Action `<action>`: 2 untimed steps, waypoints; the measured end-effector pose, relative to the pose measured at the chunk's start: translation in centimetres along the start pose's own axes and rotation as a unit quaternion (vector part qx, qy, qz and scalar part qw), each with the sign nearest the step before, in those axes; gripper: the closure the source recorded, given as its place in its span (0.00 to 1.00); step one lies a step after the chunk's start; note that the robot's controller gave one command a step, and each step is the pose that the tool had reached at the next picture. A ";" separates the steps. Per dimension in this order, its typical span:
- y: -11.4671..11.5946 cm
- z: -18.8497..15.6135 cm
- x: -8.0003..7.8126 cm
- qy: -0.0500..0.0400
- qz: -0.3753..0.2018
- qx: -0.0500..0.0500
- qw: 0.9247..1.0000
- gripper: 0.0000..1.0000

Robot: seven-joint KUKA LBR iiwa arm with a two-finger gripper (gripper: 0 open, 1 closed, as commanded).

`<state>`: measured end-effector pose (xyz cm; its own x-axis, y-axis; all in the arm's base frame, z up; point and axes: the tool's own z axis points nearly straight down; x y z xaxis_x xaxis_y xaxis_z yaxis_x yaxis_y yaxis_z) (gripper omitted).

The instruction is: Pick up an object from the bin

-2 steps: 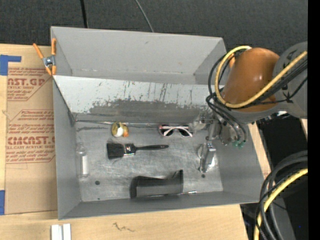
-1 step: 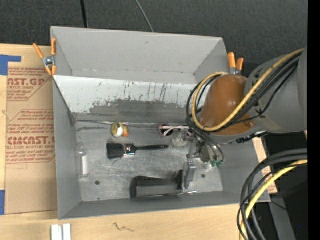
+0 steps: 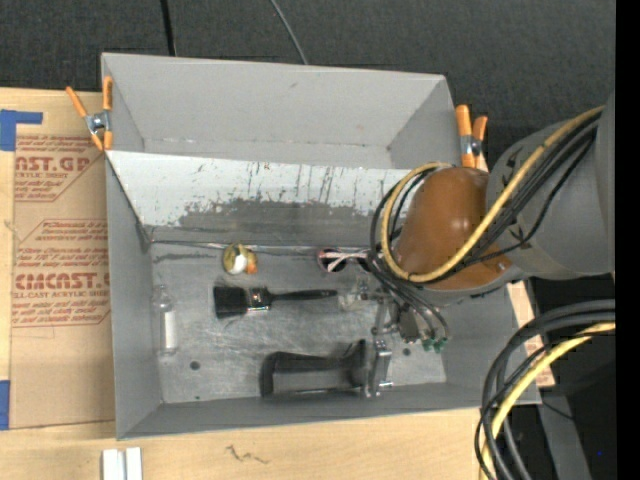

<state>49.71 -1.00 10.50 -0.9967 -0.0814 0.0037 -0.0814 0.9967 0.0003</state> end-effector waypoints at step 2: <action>4.2 2.5 0.3 -0.015 0.023 0.002 1.000 0.00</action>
Offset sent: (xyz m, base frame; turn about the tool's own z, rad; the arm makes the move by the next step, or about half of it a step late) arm -0.0153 0.0433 -0.0350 0.0433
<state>49.07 3.14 7.97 -0.9991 -0.0351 -0.0255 -0.0351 0.9994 -0.0026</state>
